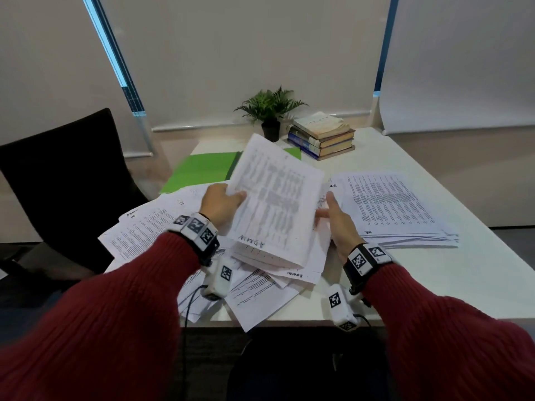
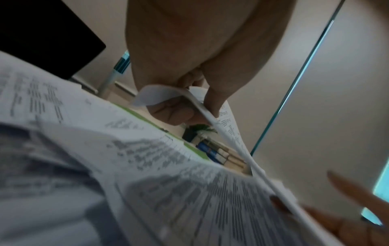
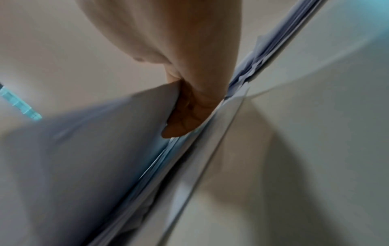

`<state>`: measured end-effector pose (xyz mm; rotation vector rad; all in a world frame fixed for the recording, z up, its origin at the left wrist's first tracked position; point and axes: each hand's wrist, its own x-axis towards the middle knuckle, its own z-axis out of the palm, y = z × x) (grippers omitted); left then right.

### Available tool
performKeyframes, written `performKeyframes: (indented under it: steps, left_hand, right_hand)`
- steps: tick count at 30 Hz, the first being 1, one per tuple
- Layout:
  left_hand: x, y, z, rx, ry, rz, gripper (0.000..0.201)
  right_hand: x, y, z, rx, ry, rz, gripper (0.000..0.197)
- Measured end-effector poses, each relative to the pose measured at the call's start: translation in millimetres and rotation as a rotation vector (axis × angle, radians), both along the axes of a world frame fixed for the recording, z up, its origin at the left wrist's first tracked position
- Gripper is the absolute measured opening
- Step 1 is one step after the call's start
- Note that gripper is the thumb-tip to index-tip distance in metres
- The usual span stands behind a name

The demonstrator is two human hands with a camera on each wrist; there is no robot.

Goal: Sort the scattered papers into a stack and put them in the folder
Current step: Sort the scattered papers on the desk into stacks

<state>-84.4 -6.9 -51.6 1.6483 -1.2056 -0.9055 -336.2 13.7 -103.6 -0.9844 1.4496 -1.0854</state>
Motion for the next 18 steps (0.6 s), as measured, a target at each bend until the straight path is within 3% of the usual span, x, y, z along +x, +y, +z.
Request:
performKeyframes:
  steps: [1,4,6,9,12,14,16,18]
  left_hand:
    - [-6.2,-1.2,-9.1,0.032,-0.022,-0.019,0.015]
    - [-19.0,-10.8,-31.8,0.068,-0.072,-0.061,0.022]
    - [-21.9,-14.3,-32.9,0.053,-0.217,-0.074,0.025]
    - [-7.3,-19.2,-29.1,0.070,-0.355,-0.040,0.046]
    - [21.7,-22.3,-30.5,0.237,-0.594,-0.002,0.054]
    - [35.8,-23.7,-35.1,0.390,-0.766,0.014,0.076]
    - [42.0,-25.2,-41.6,0.440,-0.836,0.029,0.089]
    - [41.8,-24.9,-46.3,0.432,-0.805,0.049,0.084]
  right_hand:
    - [-0.3,-1.6,0.5,-0.012,-0.013,0.003,0.070]
    - [-0.4,-3.5,-7.3,-0.143,0.039,0.068,0.022]
    - [-5.9,-6.3,-9.0,-0.195,0.122,0.104,0.039]
    - [-25.7,-16.9,2.3,-0.213,0.136,0.062,0.056]
    - [-59.5,-32.9,13.0,-0.197,0.119,0.034,0.081]
    - [-83.7,-47.8,16.9,-0.152,0.198,0.026,0.101]
    - [-108.6,-64.8,21.6,-0.072,0.267,0.018,0.105]
    - [-130.7,-78.3,25.7,-0.006,0.342,0.020,0.098]
